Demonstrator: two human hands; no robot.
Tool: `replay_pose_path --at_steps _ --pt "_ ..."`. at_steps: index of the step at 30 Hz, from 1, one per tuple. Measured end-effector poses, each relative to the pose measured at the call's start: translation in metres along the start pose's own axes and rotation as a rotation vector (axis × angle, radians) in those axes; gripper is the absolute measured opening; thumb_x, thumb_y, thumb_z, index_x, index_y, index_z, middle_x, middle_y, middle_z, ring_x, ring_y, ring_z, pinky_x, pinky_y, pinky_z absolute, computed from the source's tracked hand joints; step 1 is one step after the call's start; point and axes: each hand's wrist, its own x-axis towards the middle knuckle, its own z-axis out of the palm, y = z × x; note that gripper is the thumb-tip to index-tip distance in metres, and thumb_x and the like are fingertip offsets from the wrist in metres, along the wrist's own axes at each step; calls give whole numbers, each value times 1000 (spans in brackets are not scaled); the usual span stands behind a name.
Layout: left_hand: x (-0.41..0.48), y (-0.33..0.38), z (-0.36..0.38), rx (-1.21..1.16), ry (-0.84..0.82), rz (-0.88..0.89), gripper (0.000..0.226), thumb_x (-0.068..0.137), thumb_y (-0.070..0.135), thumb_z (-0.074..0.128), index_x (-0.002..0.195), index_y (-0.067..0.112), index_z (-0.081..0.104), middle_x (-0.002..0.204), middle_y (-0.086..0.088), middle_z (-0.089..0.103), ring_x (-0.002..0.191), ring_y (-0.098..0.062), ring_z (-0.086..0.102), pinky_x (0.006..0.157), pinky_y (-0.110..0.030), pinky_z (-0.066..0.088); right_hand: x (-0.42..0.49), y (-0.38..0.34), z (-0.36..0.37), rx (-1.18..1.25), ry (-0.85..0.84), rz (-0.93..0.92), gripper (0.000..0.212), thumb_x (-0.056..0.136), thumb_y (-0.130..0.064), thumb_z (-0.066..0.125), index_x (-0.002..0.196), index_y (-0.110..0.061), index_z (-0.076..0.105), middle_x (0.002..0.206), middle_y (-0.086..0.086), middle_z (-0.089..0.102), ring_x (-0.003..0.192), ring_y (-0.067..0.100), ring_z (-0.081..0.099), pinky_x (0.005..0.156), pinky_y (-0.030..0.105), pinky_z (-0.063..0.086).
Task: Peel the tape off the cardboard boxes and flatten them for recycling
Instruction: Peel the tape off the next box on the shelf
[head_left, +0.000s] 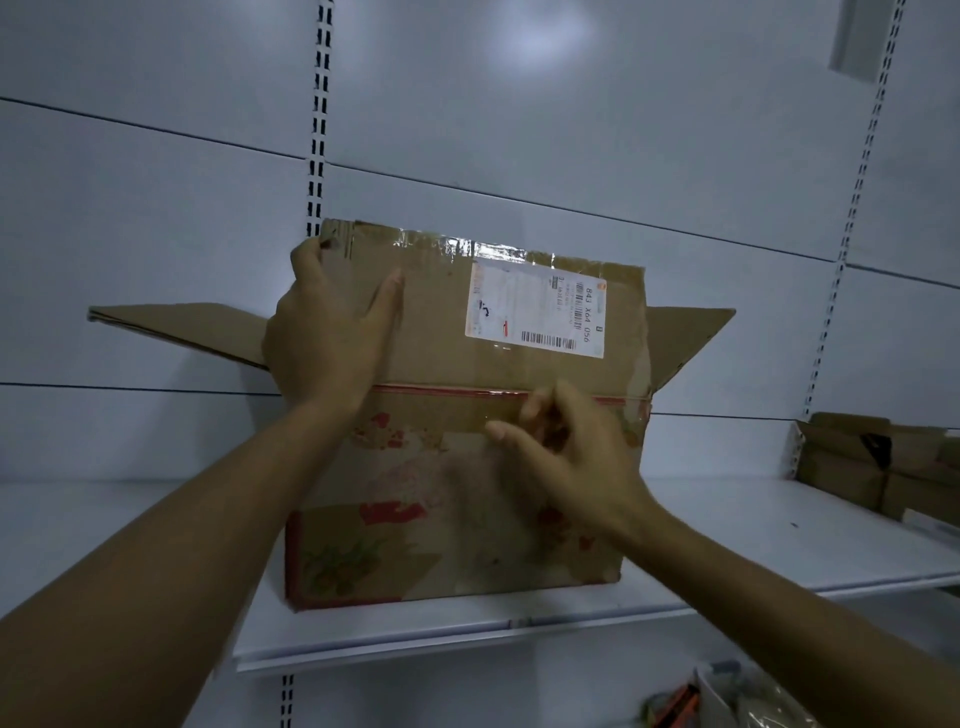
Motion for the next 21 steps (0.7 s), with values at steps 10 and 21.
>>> replay_pose_path --at_steps 10,21 --pt "6 -8 1 411 -267 37 69 95 56 36 137 1 36 124 -21 56 108 -39 55 74 -39 39 21 1 -7 15 69 92 12 93 -26 59 87 -18 67 80 -10 68 66 2 63 67 18 55" --pt "-1 -7 -2 153 -97 62 69 91 49 51 145 13 27 119 -16 60 103 -35 58 75 -36 41 13 36 -1 -640 52 -237 71 93 -62 31 148 -17 30 155 5 29 141 21 23 113 40 13"
